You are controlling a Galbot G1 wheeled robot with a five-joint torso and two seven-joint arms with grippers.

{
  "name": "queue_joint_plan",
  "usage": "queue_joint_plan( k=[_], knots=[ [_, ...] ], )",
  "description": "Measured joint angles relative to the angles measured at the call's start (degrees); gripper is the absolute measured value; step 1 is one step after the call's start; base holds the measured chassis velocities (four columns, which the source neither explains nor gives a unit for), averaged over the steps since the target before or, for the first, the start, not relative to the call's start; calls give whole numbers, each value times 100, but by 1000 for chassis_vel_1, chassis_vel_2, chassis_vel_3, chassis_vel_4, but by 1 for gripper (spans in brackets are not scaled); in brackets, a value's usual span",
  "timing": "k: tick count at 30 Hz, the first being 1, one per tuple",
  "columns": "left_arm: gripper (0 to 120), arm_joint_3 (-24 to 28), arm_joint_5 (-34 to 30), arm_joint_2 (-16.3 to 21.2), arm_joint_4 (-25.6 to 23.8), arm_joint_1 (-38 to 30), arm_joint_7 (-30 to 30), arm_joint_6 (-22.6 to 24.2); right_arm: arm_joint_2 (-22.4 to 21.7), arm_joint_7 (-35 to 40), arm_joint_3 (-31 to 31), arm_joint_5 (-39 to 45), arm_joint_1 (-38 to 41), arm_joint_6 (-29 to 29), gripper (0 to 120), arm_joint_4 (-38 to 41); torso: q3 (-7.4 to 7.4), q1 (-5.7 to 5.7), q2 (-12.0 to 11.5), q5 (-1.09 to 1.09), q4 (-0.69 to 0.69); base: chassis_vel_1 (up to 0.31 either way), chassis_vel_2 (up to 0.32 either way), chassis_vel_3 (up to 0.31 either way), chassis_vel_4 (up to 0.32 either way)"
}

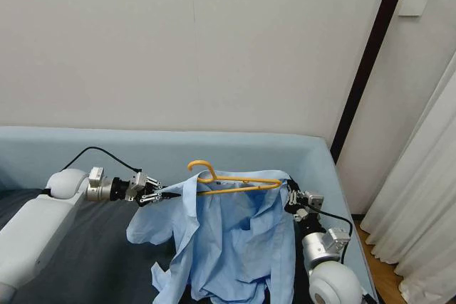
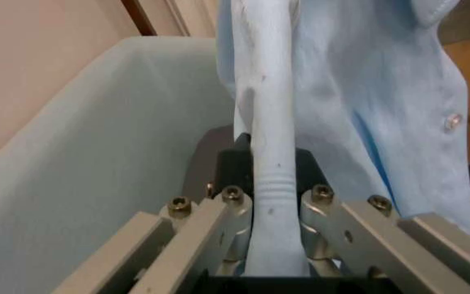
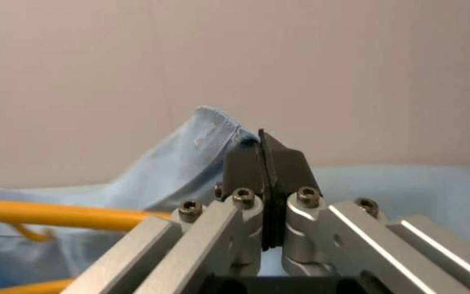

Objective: Pick up the clothes from the sofa and hang them on the clothes hanger.

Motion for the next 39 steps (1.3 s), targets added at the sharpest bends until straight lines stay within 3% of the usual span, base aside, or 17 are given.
queue_joint_plan(
  k=[11, 18, 21, 27, 39],
  knots=[
    [4, -199, 215, 129, -150, 177, -272, -47, -30, -1787, -101, -291, -72, 1029, 0, 184, 0, 0, 0, -1, 0, 0, 0, 0, 0],
    [4, -238, 254, 96, -296, 349, -466, -62, 76, -2324, -228, -112, -79, 1351, 0, 130, 0, 0, 0, 0, 1, 0, 0, 0, 0],
    [4, -255, 79, 44, -469, 546, -676, -40, 71, -3252, -292, 61, -182, 1596, 0, -11, 0, 0, 0, -1, 0, 0, 0, 0, 0],
    [4, -291, -119, -60, -598, 758, -819, 61, 29, -4474, -343, 4, -373, 1767, 0, -236, 0, 0, 0, 0, 0, 0, 0, 0, 0],
    [3, -295, -373, 5, -736, 746, -865, 100, -62, -5280, -252, -646, -469, 1743, 0, -540, 0, -1, 0, 0, 0, 0, 0, 0, 0]
  ],
)
